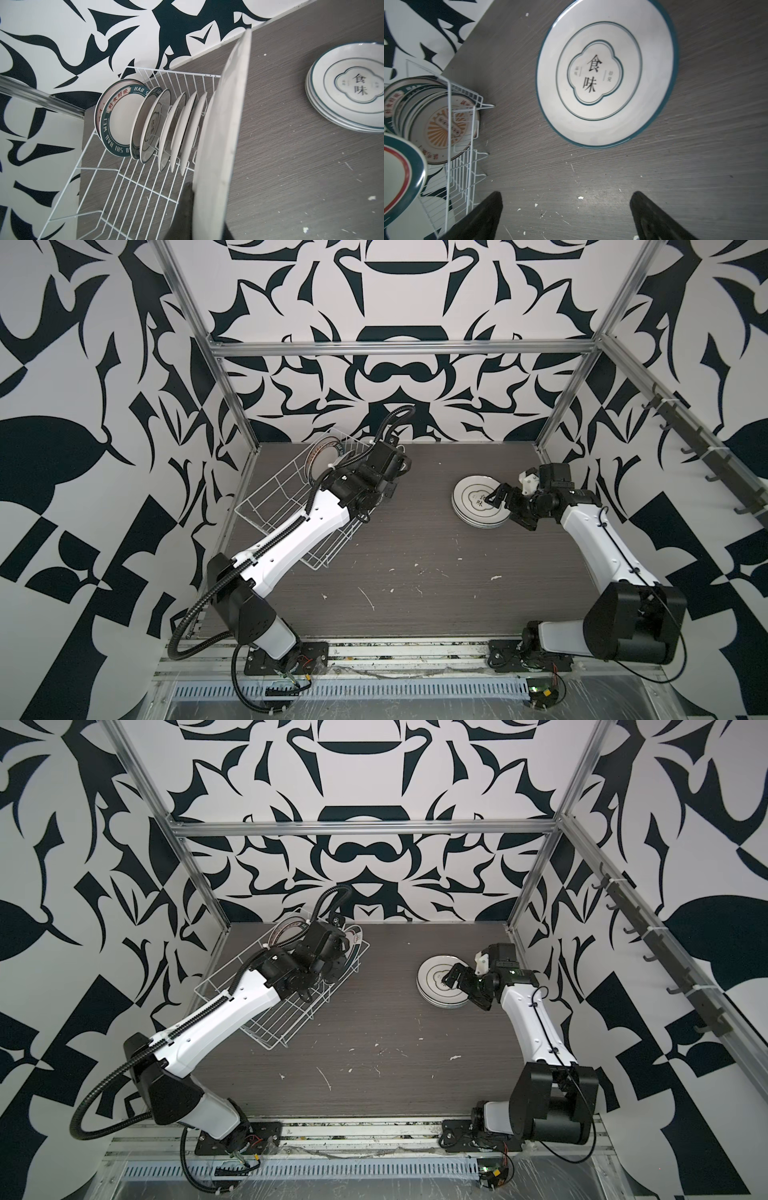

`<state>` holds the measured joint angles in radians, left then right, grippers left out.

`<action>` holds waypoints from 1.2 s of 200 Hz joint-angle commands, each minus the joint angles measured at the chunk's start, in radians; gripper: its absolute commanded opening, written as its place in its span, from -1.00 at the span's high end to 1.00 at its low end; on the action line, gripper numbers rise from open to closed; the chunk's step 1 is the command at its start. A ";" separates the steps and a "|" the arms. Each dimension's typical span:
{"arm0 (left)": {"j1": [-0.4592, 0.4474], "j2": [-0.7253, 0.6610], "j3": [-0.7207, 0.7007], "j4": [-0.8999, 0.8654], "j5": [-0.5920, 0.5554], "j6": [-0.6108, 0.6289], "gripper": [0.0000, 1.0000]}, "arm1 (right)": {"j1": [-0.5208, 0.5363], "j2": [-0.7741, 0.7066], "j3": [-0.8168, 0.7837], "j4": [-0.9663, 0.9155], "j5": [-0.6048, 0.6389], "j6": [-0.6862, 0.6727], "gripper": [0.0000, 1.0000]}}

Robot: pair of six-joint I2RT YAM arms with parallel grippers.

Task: Unload the plates from the dish rack
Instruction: Pick up a plate from the dish rack, then place the plate at the center of the table.

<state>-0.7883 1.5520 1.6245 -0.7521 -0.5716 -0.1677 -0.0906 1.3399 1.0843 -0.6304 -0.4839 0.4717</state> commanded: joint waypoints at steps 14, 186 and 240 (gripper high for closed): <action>0.003 -0.154 -0.122 0.148 0.178 -0.273 1.00 | 0.028 -0.118 -0.121 0.307 -0.300 0.216 -1.00; 0.158 -0.322 -0.615 0.870 0.721 -0.908 1.00 | 0.394 -0.082 -0.240 0.917 -0.198 0.616 -0.53; 0.179 -0.285 -0.644 0.957 0.805 -0.962 1.00 | 0.434 0.044 -0.210 1.119 -0.222 0.735 -0.06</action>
<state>-0.6209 1.2671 0.9939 0.0650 0.1616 -1.0729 0.3256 1.3579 0.8486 0.3233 -0.6945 1.1297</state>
